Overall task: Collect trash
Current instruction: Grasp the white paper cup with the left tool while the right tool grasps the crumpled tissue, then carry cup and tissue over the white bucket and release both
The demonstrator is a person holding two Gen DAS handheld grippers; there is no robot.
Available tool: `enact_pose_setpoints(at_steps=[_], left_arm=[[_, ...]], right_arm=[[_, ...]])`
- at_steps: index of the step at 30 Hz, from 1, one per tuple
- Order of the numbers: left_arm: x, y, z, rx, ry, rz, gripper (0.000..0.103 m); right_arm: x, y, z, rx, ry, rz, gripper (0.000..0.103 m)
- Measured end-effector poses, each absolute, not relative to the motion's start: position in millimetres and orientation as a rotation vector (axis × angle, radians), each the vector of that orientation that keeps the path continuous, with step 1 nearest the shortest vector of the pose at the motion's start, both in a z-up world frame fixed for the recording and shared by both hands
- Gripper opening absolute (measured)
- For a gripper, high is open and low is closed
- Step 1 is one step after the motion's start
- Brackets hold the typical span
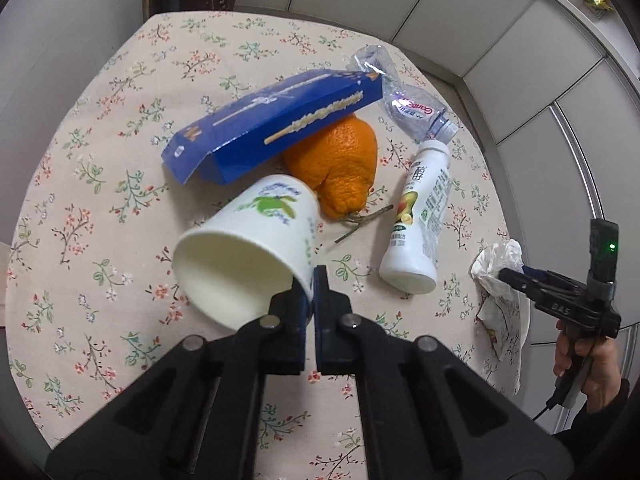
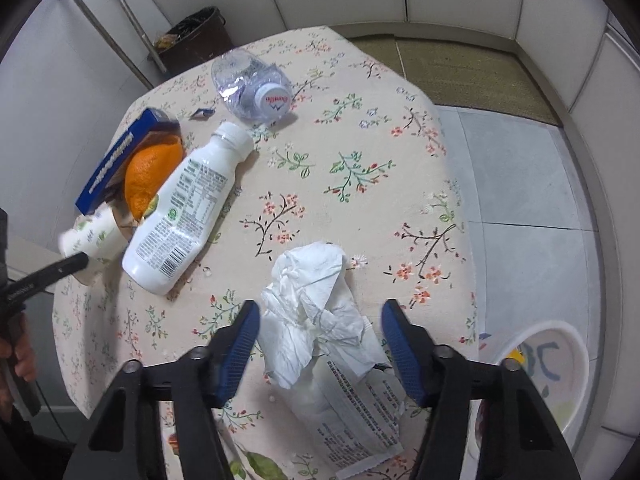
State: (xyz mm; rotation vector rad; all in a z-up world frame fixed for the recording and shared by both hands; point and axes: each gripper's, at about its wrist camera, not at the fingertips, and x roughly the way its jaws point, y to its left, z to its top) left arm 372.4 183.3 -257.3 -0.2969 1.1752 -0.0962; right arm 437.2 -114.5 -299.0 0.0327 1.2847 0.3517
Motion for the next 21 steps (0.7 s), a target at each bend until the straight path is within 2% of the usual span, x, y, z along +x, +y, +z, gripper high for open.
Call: enact_pose_setpoints(at_steps=[2, 5, 10, 21], left_arm=[[369, 183, -252, -0.290, 1.165, -0.099, 0.003], [365, 183, -244, -0.274, 1.140, -0.094, 0.003], [354, 176, -223, -0.237, 1.082, -0.118, 0.003], [333, 127, -192, -0.130, 1.000, -0.221, 0.003]], right_arm=[[437, -111, -305, 0.017, 1.290, 0.349, 0.031], [436, -108, -305, 0.003, 1.272, 0.358, 0.021], [432, -103, -291, -0.007, 1.231, 0.387, 0.017], [411, -119, -239, -0.001, 1.137, 0.392, 0.016]])
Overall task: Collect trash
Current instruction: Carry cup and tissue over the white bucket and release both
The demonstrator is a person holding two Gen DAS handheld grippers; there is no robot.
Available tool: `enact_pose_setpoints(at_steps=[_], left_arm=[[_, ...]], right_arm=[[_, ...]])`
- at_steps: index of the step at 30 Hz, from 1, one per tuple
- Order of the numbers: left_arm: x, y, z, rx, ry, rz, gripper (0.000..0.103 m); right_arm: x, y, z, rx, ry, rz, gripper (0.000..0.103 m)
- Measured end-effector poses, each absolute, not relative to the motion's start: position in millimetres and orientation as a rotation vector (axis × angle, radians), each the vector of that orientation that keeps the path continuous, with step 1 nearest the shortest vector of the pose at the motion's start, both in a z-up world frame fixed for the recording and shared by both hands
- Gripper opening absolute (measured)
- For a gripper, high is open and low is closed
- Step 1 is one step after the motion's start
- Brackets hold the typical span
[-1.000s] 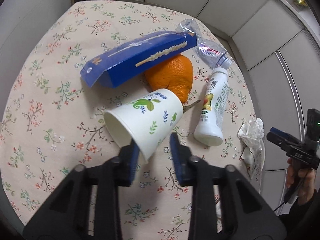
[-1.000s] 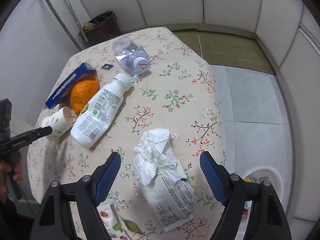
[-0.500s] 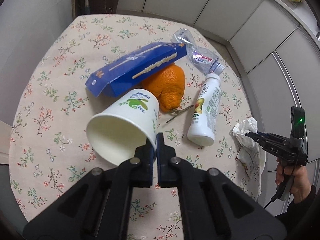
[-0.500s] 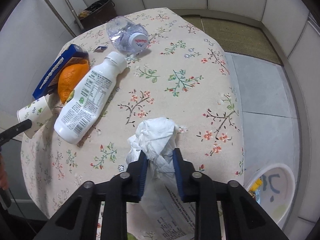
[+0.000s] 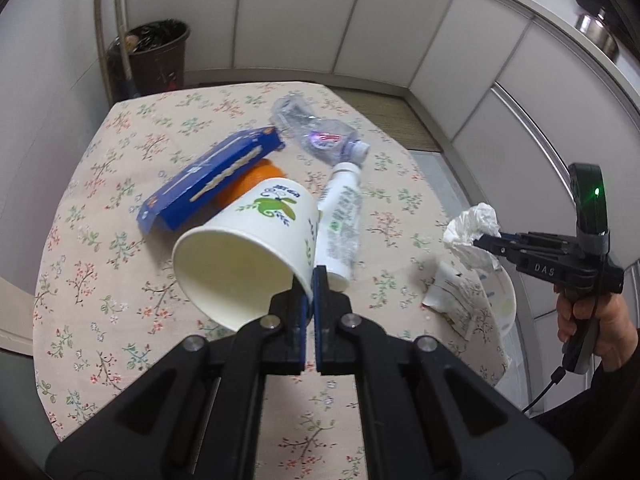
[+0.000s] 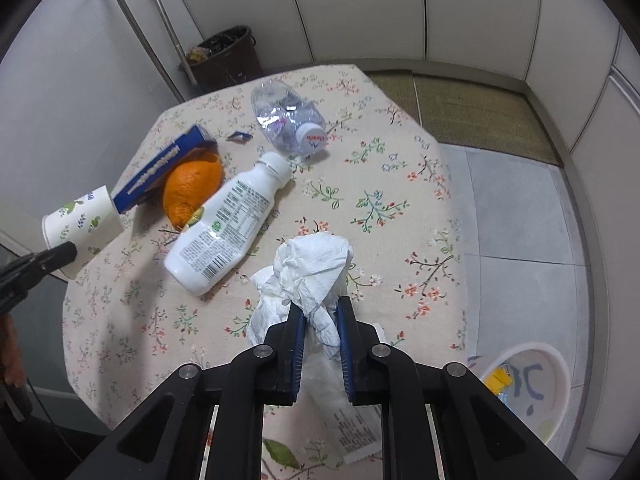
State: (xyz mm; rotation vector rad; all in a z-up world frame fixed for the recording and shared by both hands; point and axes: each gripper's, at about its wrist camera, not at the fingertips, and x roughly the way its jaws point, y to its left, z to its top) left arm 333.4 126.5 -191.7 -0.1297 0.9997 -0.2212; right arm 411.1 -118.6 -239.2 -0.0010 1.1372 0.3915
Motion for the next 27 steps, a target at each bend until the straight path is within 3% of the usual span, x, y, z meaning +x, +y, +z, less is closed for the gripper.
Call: enact_pose_setpoints(at_steps=[12, 27], left_arm=[[323, 35, -181, 0.002, 0.964, -0.354, 0.003], [316, -76, -183, 0.103, 0.950, -0.512, 0.003]], right_arm=[[374, -200, -194, 0.042, 1.073, 0.300, 0.016], [340, -297, -184, 0.095, 1.068, 0.181, 0.016]])
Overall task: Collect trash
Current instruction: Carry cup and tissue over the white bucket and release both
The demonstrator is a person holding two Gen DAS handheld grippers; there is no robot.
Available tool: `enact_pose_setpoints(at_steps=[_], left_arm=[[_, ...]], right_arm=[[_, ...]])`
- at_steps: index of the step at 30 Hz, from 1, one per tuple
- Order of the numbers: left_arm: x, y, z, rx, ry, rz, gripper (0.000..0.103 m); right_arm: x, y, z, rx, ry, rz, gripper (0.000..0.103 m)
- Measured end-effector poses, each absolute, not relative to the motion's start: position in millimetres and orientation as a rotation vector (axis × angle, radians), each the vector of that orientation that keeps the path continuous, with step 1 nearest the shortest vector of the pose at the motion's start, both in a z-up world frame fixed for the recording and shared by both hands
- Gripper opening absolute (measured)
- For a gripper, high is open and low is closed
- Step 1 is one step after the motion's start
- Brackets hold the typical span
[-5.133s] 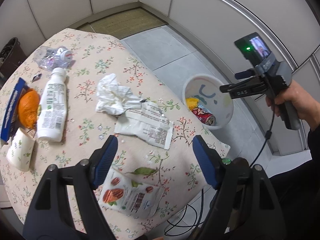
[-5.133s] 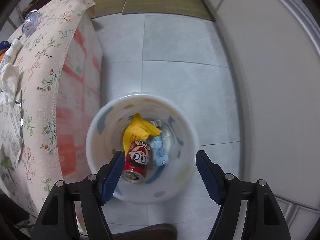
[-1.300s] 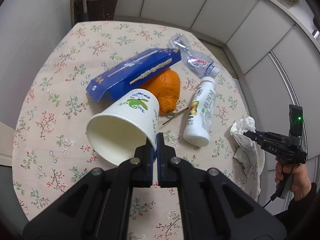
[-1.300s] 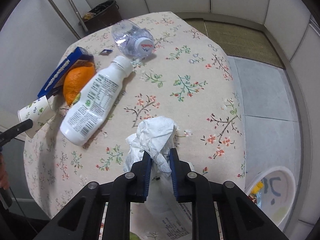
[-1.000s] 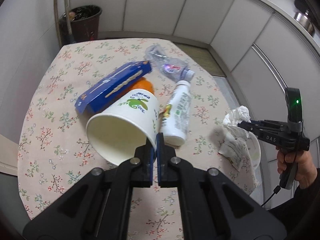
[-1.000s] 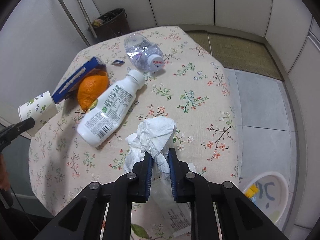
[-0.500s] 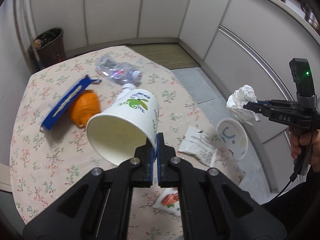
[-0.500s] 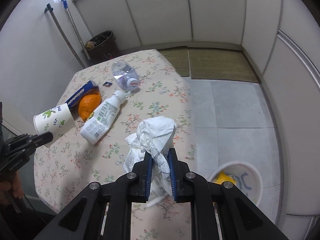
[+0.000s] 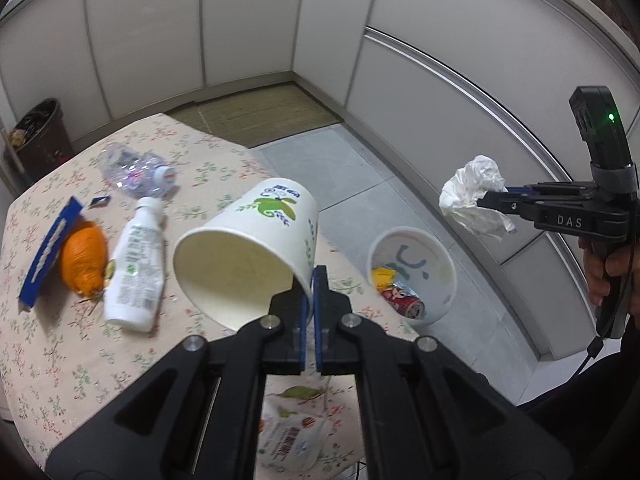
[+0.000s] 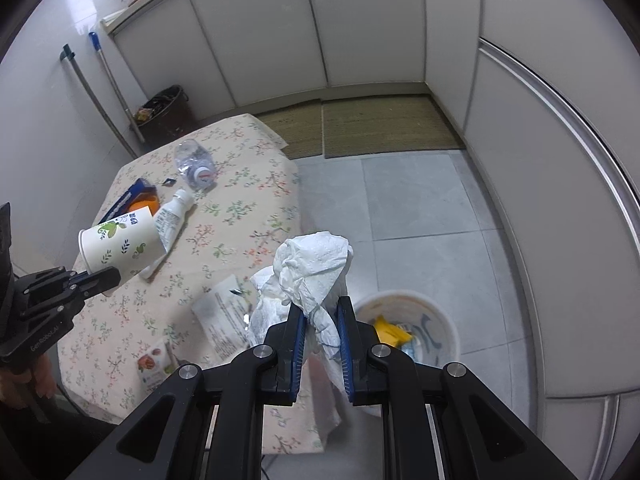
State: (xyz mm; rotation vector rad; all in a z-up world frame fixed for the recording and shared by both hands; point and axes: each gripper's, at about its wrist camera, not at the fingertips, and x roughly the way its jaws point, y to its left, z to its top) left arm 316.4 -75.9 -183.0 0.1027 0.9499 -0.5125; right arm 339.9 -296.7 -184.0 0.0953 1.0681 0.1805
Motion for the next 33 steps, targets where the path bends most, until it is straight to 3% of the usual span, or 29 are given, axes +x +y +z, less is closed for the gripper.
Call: enact_pose_setpoints(at_steps=[19, 33], left_arm=[[312, -250, -262, 0.243, 1.159, -0.751, 0.003], [332, -291, -309, 0.228, 1.298, -0.721, 0.003]], right_arm=[[342, -387, -264, 0.231, 1.297, 0.011, 0.017], [346, -406, -311, 0.281, 1.419, -0.048, 0.017]])
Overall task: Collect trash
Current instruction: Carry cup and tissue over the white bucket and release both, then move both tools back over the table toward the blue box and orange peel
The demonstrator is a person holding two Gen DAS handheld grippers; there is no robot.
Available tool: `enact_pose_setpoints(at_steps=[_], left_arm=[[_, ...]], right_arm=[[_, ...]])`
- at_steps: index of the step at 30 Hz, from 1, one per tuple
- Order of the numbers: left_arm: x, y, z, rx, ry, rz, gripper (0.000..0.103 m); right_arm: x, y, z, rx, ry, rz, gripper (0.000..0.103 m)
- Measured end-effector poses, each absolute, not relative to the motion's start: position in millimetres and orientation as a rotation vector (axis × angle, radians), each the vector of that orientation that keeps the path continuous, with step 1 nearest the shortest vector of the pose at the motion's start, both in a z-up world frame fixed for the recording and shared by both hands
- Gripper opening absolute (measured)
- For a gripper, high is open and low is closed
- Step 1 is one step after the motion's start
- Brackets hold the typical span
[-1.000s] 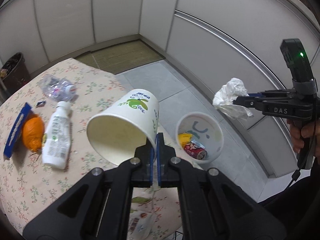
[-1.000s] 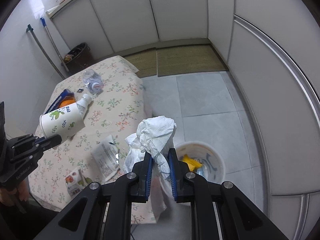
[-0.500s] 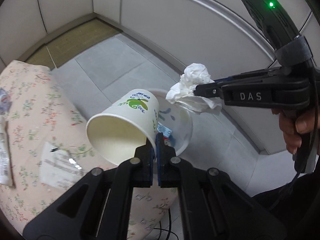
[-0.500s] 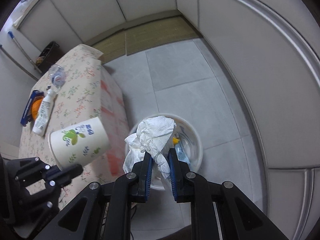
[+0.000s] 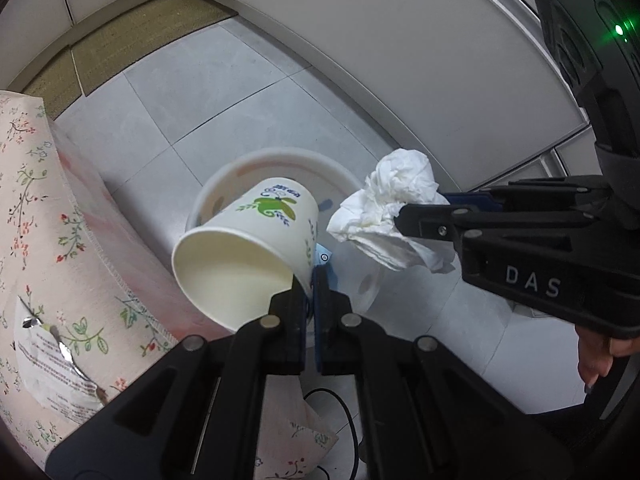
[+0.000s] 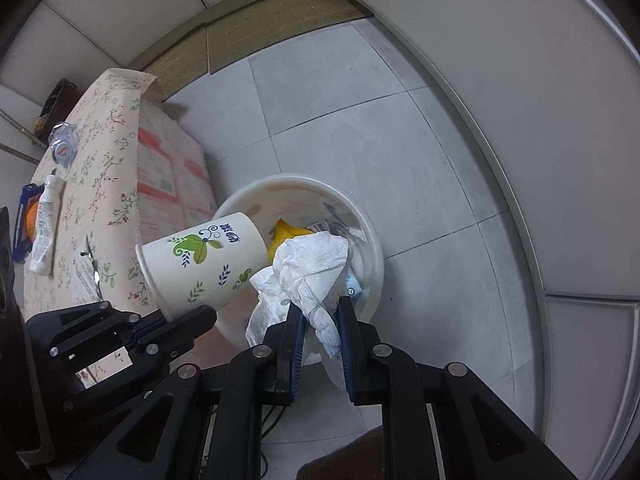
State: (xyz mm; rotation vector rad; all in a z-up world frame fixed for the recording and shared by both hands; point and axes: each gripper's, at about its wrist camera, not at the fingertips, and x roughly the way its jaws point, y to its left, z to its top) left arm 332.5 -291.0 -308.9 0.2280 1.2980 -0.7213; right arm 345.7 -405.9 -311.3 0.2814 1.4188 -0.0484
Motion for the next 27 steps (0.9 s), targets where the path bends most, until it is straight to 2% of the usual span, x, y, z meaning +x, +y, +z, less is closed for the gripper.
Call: enact_pose_setpoints(at_steps=[5, 6, 10, 13, 23, 27], left_arm=[[335, -289, -308, 0.224, 1.293, -0.714, 0.004], [337, -291, -309, 0.225, 1.289, -0.708, 0.006], [336, -282, -306, 0.225, 1.260, -0.666, 0.040], [336, -275, -302, 0.202, 1.252, -0.658, 0.041], [332, -257, -278, 0.184, 1.215, -0.660, 0.043], [329, -247, -264, 0.175, 1.191, -0.655, 0.053]], right_arm=[[348, -407, -315, 0.293, 1.424, -0.047, 0.018], [349, -407, -315, 0.295, 1.422, -0.042, 0.019], [351, -407, -313, 0.324, 1.421, -0.033, 0.031], [350, -410, -306, 0.339, 1.396, -0.041, 0.049], [350, -412, -279, 0.358, 1.324, -0.037, 0.051], [352, -405, -266, 0.328, 1.298, -0.035, 0.053]])
